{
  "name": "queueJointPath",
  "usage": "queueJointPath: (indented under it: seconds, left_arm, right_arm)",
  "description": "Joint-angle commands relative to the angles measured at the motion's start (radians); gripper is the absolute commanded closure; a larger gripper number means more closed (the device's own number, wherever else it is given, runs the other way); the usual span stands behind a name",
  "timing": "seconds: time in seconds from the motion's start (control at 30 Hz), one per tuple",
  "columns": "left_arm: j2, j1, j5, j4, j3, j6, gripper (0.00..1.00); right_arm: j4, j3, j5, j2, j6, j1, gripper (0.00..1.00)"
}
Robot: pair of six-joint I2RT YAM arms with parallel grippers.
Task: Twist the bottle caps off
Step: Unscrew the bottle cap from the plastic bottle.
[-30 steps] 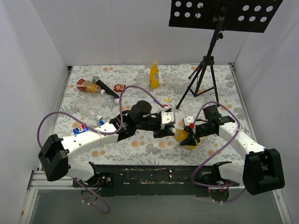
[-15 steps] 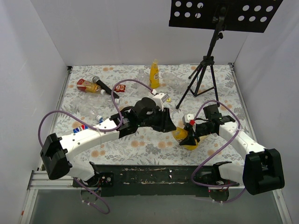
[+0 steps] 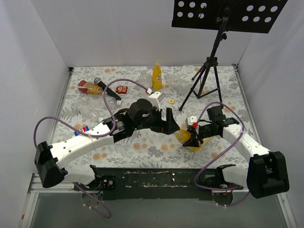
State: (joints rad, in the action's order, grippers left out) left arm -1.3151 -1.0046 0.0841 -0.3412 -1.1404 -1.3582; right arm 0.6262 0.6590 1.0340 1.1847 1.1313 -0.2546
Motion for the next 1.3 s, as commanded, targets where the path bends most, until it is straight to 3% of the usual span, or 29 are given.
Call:
queueJointPath:
  seconds: [0.0, 0.23, 0.4, 0.53, 0.8, 1.27]
  left_arm:
    - [0.177, 0.004, 0.052, 0.028, 0.028, 0.270, 0.05]
    - [0.324, 0.004, 0.150, 0.045, 0.120, 0.620, 0.02]
    - [0.398, 0.004, 0.258, 0.146, 0.243, 0.885, 0.02]
    - [0.393, 0.004, 0.298, 0.228, 0.280, 1.008, 0.02]
    - [0.211, 0.006, 0.381, 0.222, 0.196, 1.123, 0.02]
    - [0.021, 0.014, 0.479, 0.159, 0.057, 1.142, 0.37]
  right_arm:
    - [-0.020, 0.034, 0.047, -0.017, 0.028, 0.006, 0.99]
    - [0.003, 0.033, 0.058, -0.022, 0.062, 0.014, 0.99]
    - [0.047, 0.033, 0.078, -0.031, 0.122, 0.028, 0.99]
    - [0.078, 0.034, 0.087, -0.034, 0.169, 0.035, 0.99]
    - [0.089, 0.034, 0.087, -0.033, 0.188, 0.037, 0.99]
    - [0.096, 0.037, 0.093, -0.037, 0.197, 0.035, 0.99]
